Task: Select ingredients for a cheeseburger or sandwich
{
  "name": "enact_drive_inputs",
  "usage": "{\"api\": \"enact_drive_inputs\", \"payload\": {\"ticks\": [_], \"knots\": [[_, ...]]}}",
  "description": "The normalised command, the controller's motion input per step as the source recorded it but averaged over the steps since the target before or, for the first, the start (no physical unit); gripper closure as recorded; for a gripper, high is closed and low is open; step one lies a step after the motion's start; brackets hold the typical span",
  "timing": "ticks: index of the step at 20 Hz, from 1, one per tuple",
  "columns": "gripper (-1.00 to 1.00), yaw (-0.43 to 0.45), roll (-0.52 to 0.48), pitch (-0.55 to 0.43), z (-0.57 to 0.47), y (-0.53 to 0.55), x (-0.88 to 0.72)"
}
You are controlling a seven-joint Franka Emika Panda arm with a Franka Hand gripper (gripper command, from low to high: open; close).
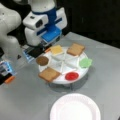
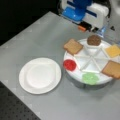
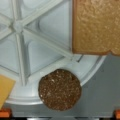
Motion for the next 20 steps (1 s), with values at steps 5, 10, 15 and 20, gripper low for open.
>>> {"api": "enact_drive_inputs", "payload": {"ticks": [5, 10, 15, 20], "knots": [[-1.0, 0.18, 0.27, 0.023, -0.02, -0.1, 0.0], [-1.0, 0.041, 0.25, 0.007, -0.1, -0.41, -0.01], [-1.0, -0.063, 0.263, -0.018, -0.2, -0.62, 0.08], [-1.0, -0.09, 0.307, -0.007, -0.18, -0.47, 0.18]]}}
